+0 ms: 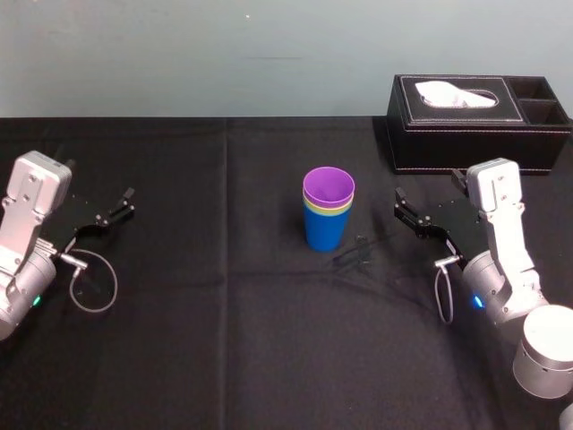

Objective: Stack the three plastic cups sequentially using one hand.

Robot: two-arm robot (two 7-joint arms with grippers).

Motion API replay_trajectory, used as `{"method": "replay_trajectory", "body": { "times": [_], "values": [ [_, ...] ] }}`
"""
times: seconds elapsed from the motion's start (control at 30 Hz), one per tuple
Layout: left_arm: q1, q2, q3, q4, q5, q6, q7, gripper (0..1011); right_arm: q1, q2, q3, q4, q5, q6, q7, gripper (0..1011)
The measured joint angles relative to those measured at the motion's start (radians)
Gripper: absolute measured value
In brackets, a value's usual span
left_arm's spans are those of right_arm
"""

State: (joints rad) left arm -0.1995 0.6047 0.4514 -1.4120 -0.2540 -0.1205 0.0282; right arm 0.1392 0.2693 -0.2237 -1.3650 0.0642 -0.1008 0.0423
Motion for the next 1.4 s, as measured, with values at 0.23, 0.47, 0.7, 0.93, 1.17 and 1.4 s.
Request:
{"method": "replay_trajectory", "body": {
  "times": [0.23,0.47,0.7,0.93,1.17,1.4],
  "values": [
    [0.0,0.0,0.0,0.0,0.0,0.0,0.0,1012,0.0,0.0,0.0,0.0,0.0,0.0,0.0,1003],
    [0.0,0.0,0.0,0.0,0.0,0.0,0.0,1011,0.0,0.0,0.0,0.0,0.0,0.0,0.0,1003],
    [0.0,0.0,0.0,0.0,0.0,0.0,0.0,1011,0.0,0.0,0.0,0.0,0.0,0.0,0.0,1003],
    [0.0,0.0,0.0,0.0,0.0,0.0,0.0,1011,0.0,0.0,0.0,0.0,0.0,0.0,0.0,1003],
    [0.0,0.0,0.0,0.0,0.0,0.0,0.0,1011,0.0,0.0,0.0,0.0,0.0,0.0,0.0,1003],
    [0.0,0.0,0.0,0.0,0.0,0.0,0.0,1011,0.0,0.0,0.0,0.0,0.0,0.0,0.0,1003]
  ]
}}
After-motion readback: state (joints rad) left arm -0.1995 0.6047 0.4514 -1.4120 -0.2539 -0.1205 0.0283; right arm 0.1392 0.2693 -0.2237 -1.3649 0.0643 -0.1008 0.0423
